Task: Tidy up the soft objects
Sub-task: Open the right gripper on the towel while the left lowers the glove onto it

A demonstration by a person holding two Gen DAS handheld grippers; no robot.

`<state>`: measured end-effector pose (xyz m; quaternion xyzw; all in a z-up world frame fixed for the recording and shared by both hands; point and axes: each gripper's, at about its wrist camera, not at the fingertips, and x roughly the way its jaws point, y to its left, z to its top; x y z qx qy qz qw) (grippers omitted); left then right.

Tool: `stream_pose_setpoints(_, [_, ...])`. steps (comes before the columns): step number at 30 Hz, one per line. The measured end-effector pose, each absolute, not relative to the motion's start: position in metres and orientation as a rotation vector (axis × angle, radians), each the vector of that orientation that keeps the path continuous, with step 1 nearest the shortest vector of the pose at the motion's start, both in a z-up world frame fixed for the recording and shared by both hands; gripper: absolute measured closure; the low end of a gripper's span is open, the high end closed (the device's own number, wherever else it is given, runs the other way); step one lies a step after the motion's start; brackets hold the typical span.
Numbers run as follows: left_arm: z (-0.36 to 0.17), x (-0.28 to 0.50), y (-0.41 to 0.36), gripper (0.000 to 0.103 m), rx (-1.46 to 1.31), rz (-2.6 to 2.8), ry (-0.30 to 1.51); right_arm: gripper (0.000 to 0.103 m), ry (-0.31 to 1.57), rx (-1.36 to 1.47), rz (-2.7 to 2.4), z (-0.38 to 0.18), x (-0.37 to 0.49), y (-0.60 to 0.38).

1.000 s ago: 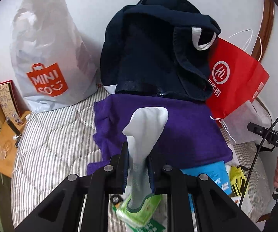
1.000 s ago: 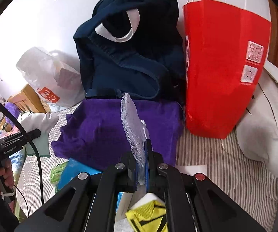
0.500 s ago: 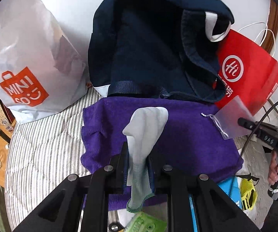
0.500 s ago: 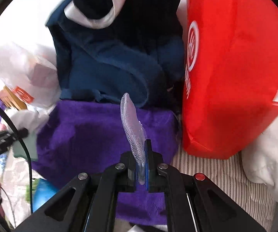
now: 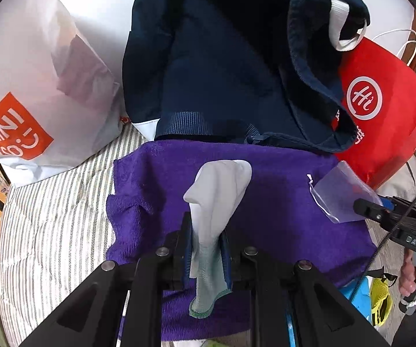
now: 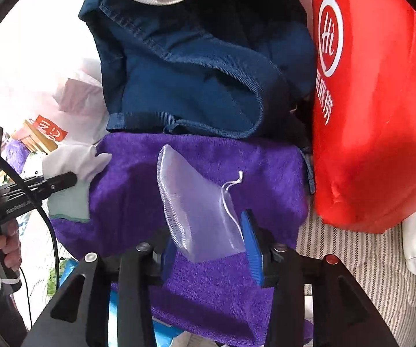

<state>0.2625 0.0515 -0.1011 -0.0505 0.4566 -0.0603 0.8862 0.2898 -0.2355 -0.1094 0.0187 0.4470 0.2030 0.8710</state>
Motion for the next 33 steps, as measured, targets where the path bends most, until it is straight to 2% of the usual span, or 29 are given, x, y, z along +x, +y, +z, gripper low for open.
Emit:
stream_pose_setpoints(3, [-0.104,0.268,0.051,0.086,-0.104,-0.119,0.958,0.053,0.933,0.065,0.442,-0.106,0.286,-0.241])
stream_pose_setpoints(5, [-0.104,0.272,0.05,0.086,-0.093,-0.11,0.961,0.044,0.93,0.069,0.439,-0.102,0.282,-0.244])
stream_pose_setpoints(6, [-0.105,0.275,0.05,0.086,-0.088,-0.107,0.965,0.042,0.924,0.073,0.439,-0.099,0.279,-0.246])
stream_pose_setpoints(19, [-0.119,0.292,0.039,0.084,-0.086,-0.096,0.992,0.041,0.915,0.137,0.433,-0.079,0.259,-0.269])
stream_pose_setpoints(22, [-0.119,0.294,0.036,0.064,-0.088,-0.082,0.999,0.041,0.924,0.147,0.424,-0.078,0.252,-0.272])
stream_pose_setpoints(24, [-0.118,0.294,0.035,0.041,-0.086,-0.076,0.987,0.041,0.924,0.148,0.424,-0.077,0.245,-0.274])
stream_pose_setpoints(26, [-0.116,0.293,0.032,0.036,-0.08,-0.068,0.979,0.041,0.922,0.145,0.426,-0.077,0.239,-0.276])
stream_pose_setpoints(33, [-0.106,0.28,0.032,0.035,-0.069,-0.058,0.978,0.041,0.923,0.153,0.408,-0.078,0.217,-0.287])
